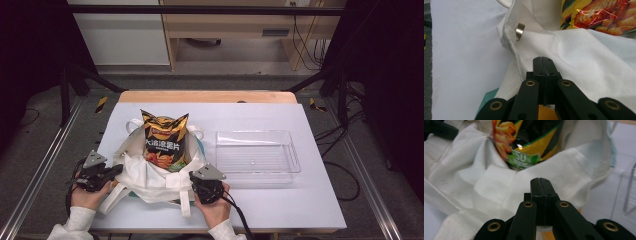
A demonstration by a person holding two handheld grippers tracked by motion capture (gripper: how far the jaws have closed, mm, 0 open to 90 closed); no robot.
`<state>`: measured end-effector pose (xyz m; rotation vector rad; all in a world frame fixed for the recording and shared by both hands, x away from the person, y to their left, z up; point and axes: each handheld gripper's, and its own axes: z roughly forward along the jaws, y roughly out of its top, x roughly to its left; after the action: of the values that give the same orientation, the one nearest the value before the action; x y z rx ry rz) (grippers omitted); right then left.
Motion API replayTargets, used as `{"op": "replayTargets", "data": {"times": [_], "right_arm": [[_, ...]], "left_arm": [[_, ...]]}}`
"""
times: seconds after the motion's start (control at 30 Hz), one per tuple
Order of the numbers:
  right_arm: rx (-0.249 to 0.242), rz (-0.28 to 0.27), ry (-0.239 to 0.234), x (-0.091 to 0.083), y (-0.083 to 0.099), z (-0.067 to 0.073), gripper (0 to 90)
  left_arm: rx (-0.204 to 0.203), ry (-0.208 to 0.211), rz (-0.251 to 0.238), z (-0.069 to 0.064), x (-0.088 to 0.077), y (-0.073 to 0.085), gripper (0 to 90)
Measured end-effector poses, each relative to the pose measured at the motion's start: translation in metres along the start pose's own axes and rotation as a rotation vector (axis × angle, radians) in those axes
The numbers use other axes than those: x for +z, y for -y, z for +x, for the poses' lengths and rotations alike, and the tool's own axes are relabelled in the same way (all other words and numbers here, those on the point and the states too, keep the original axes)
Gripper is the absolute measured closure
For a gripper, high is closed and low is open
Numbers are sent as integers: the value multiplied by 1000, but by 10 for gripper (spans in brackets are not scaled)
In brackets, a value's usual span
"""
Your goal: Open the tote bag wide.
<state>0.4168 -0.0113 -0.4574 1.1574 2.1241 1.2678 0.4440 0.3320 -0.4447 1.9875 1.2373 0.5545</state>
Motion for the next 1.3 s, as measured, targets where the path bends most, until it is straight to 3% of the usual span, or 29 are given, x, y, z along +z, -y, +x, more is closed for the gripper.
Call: {"op": "replayTargets", "data": {"times": [0.1,0.17,0.67,0.7,0.8,0.93,1.07,1.17,1.23,1.3], "right_arm": [[-6,42,47,0,8,-4,900],[2,67,53,2,16,-5,900],[38,76,37,5,30,-10,900],[21,71,38,6,32,-11,900],[37,78,30,7,32,-12,900],[38,74,29,7,31,-11,900],[21,47,14,4,32,-12,866],[31,21,-4,-1,27,-11,824],[25,-6,-20,-7,21,-9,783],[20,-20,-29,-10,17,-8,771]], "left_arm": [[-6,7,17,0,3,6,900],[-8,11,26,-1,4,8,900],[-10,34,47,-4,5,19,900],[4,30,58,-5,7,18,900],[21,22,68,-7,10,18,900],[14,28,65,-6,10,18,900],[-13,51,27,-3,4,15,851],[-13,51,-4,-3,-1,12,752],[-11,48,-61,-3,-10,5,699],[-23,55,-77,-4,-12,3,671]]}}
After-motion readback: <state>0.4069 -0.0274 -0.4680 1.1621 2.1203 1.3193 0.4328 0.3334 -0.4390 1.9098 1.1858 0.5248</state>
